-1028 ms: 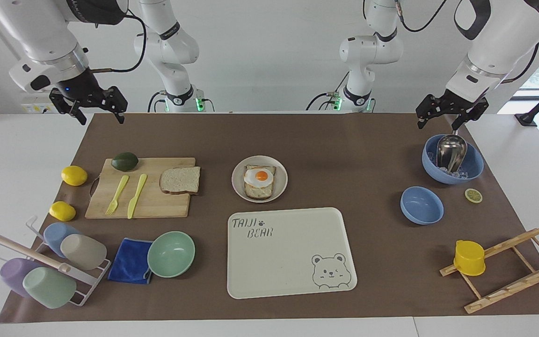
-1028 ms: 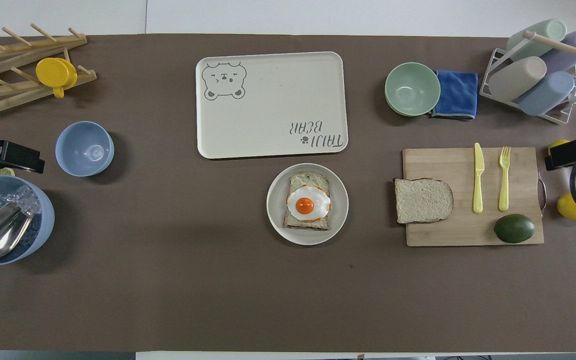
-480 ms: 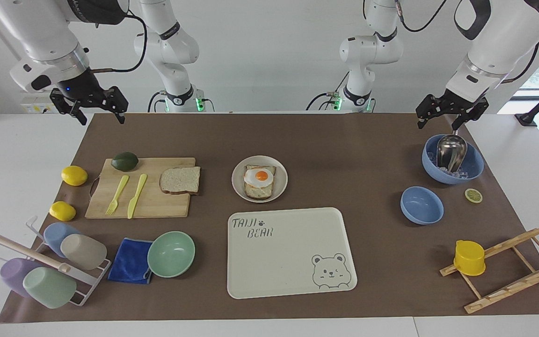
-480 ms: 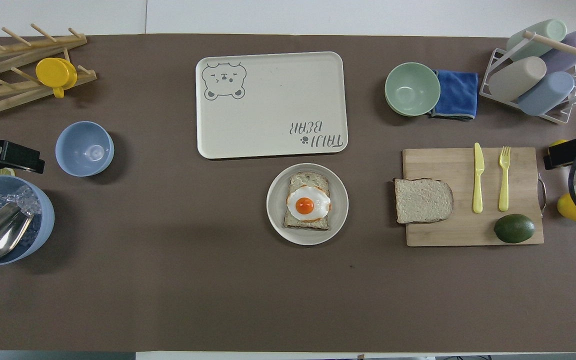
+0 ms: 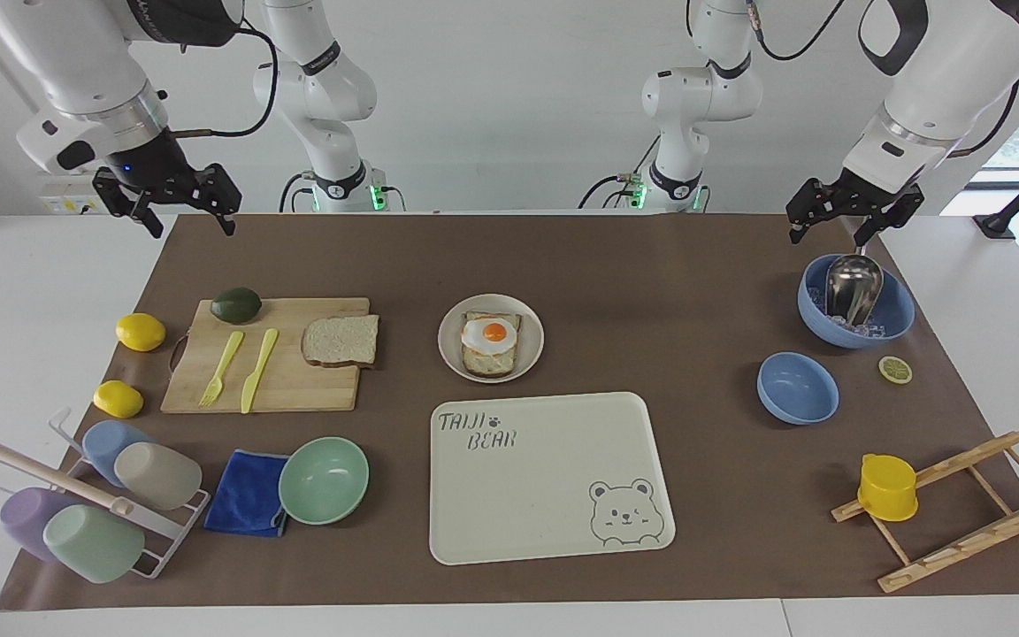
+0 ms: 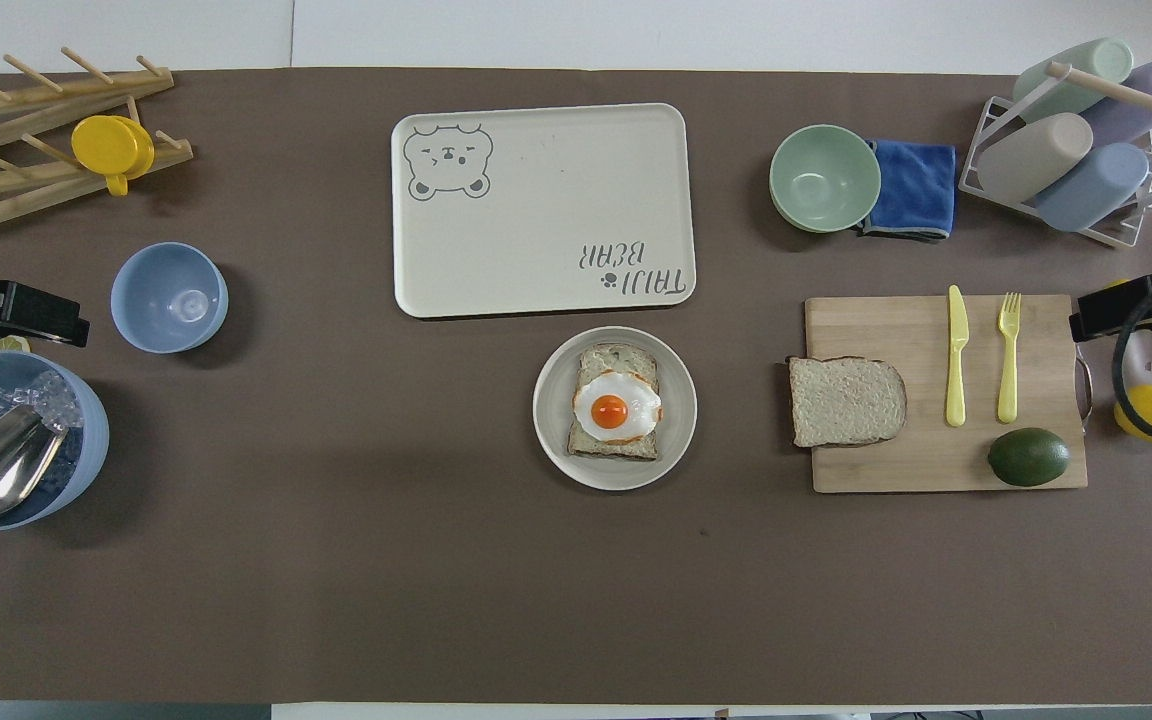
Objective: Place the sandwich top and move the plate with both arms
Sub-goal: 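Reach the right gripper to the bread slice on the cutting board and grasp it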
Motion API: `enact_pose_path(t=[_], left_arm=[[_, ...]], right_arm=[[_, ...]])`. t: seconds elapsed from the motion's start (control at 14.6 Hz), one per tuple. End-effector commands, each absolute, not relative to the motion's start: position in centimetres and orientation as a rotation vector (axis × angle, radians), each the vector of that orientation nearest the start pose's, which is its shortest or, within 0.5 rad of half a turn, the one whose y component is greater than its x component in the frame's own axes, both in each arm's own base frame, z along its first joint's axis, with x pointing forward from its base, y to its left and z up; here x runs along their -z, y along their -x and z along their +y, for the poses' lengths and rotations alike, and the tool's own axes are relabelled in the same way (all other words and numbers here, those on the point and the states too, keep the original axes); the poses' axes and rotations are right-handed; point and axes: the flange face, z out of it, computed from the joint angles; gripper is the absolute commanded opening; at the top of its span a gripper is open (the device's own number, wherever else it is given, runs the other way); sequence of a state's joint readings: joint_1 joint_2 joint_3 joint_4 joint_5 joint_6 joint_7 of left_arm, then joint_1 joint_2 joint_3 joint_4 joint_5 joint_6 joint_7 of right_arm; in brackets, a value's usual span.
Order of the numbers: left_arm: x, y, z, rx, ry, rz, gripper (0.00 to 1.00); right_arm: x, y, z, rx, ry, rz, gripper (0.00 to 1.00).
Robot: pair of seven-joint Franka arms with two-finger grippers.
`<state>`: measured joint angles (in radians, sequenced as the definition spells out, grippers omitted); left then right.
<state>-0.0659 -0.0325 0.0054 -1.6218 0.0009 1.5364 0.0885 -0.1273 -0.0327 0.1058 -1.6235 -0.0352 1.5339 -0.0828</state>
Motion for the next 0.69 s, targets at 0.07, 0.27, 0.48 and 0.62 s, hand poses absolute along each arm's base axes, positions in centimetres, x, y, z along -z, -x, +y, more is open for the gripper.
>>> enact_pose_path(t=[0.07,0.27,0.48,0.62], left_arm=[[-62.0,-53.4,-3.0,-0.089,3.132,0.229,1.00],[-61.8,-53.4,-3.0,-0.104,3.131,0.229,1.00],[-61.8,-53.2,-3.4,-0.111,3.130,0.240,1.00],[-61.9,-53.2,-2.9,-0.106,3.132,0.226,1.00]], right_arm=[[-57.6,-54.2,6.7,-0.143,3.355,-0.147,1.00],[-52.9,-54.4,15.6,-0.195,3.448,-0.071,1.00],[-48.8,-53.9,21.3,-0.193,3.569,-0.154,1.00],[-46.6,-53.1,22.0,-0.212,3.589,-0.076,1.00]])
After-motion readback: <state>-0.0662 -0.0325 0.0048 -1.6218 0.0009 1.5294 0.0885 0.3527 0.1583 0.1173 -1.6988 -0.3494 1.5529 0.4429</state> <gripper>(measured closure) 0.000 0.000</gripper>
